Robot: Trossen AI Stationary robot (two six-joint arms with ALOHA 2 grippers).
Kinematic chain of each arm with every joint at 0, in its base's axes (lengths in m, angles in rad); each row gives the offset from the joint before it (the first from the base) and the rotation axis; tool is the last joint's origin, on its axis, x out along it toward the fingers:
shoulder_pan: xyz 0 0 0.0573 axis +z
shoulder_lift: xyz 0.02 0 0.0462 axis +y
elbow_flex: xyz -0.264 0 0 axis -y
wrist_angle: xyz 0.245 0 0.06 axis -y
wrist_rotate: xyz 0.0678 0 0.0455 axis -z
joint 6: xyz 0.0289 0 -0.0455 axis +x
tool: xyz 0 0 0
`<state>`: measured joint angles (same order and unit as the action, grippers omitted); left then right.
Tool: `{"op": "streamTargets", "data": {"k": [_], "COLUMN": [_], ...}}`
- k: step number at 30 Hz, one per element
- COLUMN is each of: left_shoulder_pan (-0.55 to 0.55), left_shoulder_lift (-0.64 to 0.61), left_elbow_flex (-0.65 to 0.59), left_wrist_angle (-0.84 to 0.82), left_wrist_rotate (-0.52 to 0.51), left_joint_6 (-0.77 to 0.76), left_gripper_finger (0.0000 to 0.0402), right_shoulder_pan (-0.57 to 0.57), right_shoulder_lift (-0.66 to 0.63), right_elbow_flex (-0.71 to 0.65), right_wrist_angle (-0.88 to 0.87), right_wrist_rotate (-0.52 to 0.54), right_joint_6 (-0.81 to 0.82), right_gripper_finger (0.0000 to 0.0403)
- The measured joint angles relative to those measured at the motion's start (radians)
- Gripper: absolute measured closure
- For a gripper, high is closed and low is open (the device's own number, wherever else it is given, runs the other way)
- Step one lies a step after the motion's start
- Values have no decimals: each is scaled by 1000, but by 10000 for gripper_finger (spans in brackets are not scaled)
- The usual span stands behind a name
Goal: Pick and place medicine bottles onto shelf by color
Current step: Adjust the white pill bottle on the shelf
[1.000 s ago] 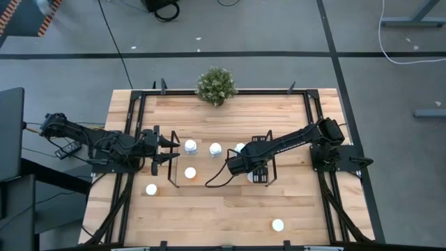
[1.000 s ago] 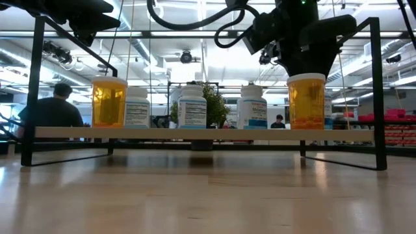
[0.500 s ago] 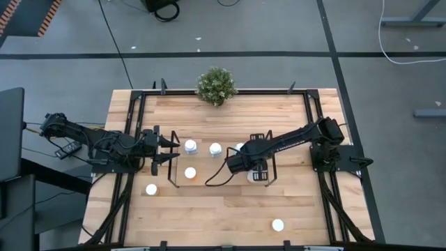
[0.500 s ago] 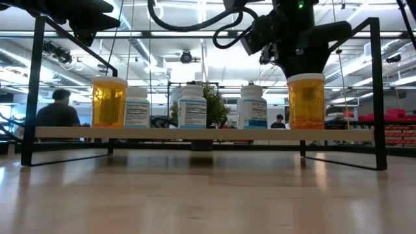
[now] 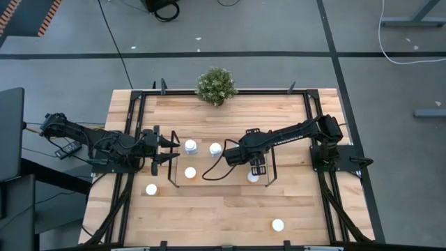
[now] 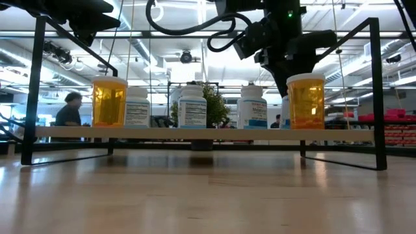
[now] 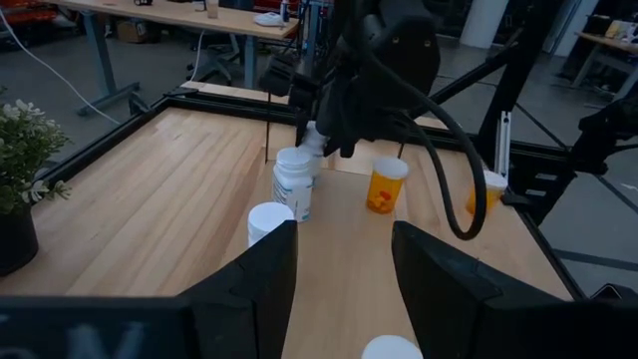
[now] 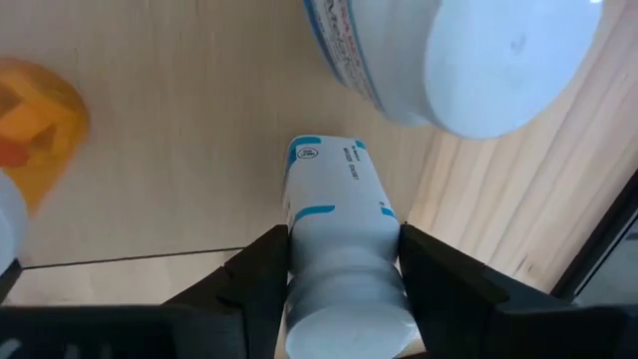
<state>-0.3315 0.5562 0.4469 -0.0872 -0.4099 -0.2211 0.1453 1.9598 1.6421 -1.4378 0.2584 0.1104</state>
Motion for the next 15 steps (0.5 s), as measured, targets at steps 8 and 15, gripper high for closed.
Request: {"op": "streamTargets", "data": {"k": [8,15], "left_shoulder_pan": [0,0], "left_shoulder_lift": [0,0], "left_elbow_flex": [0,0], "left_wrist_angle": [0,0], "left_wrist_rotate": [0,0], "left_joint_6": [0,0], "left_gripper_finger": [230,230], "right_shoulder_pan": [-1,1], "right_shoulder_lift": [0,0], "right_elbow_flex": [0,-1], "right_wrist_angle": [32,30], "right_wrist_rotate": [13,11], "right_joint_6": [-11,-10], "right_gripper_finger": [198,147]}}
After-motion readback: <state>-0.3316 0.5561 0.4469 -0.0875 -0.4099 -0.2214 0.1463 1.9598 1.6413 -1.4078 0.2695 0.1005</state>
